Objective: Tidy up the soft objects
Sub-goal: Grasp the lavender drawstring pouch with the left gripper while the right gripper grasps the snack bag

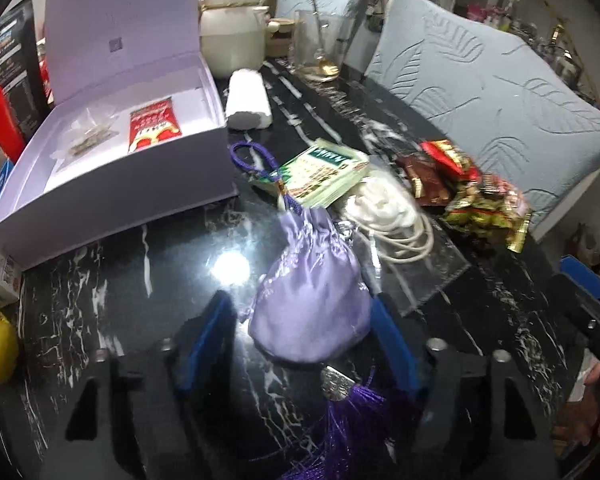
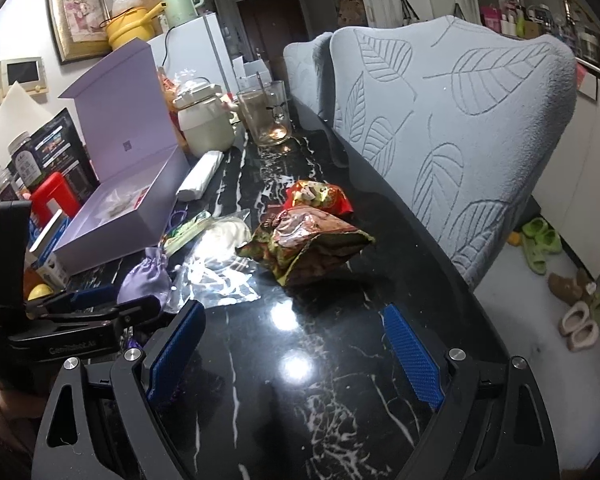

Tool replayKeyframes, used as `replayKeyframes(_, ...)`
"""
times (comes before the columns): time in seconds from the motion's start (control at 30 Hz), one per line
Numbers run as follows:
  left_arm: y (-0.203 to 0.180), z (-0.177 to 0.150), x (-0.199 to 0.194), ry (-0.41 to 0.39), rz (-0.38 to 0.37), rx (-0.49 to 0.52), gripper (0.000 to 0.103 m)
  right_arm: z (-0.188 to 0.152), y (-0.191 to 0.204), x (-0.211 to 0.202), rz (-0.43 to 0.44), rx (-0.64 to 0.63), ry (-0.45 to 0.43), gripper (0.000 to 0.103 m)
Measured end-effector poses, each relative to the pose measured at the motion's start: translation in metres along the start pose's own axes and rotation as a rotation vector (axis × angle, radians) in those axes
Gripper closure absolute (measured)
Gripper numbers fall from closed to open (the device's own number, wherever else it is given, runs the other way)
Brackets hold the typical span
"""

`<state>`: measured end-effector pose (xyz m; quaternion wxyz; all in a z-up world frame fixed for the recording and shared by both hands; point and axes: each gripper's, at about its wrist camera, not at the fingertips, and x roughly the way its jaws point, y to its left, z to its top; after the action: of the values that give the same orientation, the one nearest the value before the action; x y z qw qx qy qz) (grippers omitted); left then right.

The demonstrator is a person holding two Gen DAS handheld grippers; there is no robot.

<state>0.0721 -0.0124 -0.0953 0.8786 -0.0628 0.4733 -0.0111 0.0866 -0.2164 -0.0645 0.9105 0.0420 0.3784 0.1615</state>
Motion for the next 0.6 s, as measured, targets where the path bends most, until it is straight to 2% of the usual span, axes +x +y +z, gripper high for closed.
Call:
replayKeyframes(0.1,0.002,0.000,0.000,-0.004,-0.026,-0.017,0.049,0.004,-0.003,0.003,0.003,-0.004,0.000,0.011)
replayKeyframes(0.27,0.003,-0.002,-0.009,-0.020,-0.048,-0.011,0.060,0.014,-0.005,0.011,-0.002,-0.025,-0.007,0.011)
replayKeyframes(0.53,0.006,-0.008,-0.037,-0.056,-0.076,-0.026,0.064,0.029,-0.007,0.034,-0.015,-0.053,0.020,0.008)
replayKeyframes(0.6,0.004,-0.009,-0.043,-0.065,-0.082,-0.019,0.064,0.033,-0.005,0.041,-0.016,-0.066,0.024,0.004)
